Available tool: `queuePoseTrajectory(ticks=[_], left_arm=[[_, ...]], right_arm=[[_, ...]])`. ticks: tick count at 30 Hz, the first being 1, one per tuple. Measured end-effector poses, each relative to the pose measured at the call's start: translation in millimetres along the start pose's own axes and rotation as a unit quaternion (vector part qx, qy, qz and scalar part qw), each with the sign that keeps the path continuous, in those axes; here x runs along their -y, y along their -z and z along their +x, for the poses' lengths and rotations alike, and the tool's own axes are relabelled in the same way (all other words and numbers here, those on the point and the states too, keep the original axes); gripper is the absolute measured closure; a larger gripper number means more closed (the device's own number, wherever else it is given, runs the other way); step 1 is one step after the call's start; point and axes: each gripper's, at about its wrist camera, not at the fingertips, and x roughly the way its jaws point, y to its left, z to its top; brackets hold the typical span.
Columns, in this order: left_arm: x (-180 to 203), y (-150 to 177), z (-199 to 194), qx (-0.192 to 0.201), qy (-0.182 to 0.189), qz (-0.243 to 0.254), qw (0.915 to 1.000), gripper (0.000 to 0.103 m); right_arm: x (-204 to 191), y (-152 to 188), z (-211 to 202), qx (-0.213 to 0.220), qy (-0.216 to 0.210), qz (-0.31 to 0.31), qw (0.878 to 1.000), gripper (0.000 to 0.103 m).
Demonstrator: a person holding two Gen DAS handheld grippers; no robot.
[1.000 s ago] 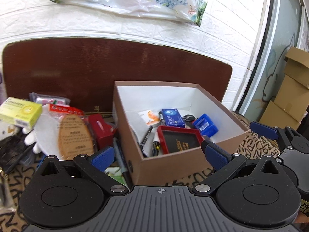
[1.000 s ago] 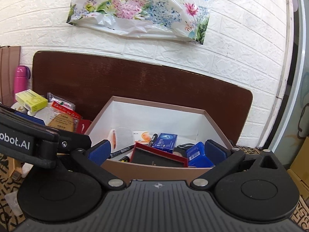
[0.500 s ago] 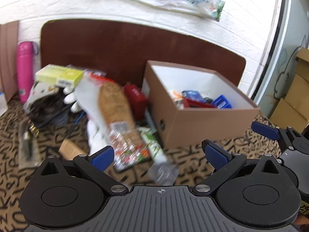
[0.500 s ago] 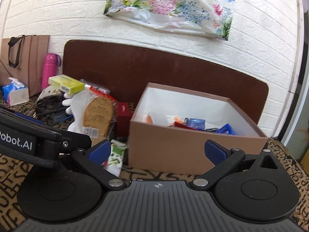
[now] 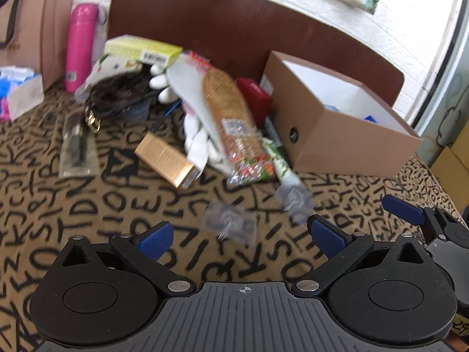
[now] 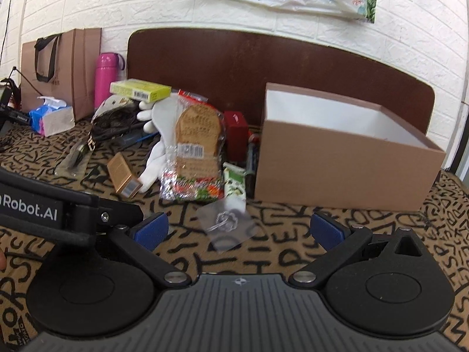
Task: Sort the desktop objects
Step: 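Withdraw both grippers from the box toward the clear hook packets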
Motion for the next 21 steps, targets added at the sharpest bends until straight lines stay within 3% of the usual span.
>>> queuePoseTrajectory(ticks=[11, 21], left_arm=[[-15.1, 1.1, 20.1, -0.018, 0.013, -0.017, 0.9996, 0.000], [-18.5, -4.3, 46.9, -0.046, 0.018, -0.028, 0.9984, 0.010]], right_arm=[[-1.3, 9.0, 18.1, -0.028, -0.009, 0.007, 1.000, 0.000], [9.5, 19.8, 36.3, -0.057, -0.009, 0.010, 0.998, 0.001]])
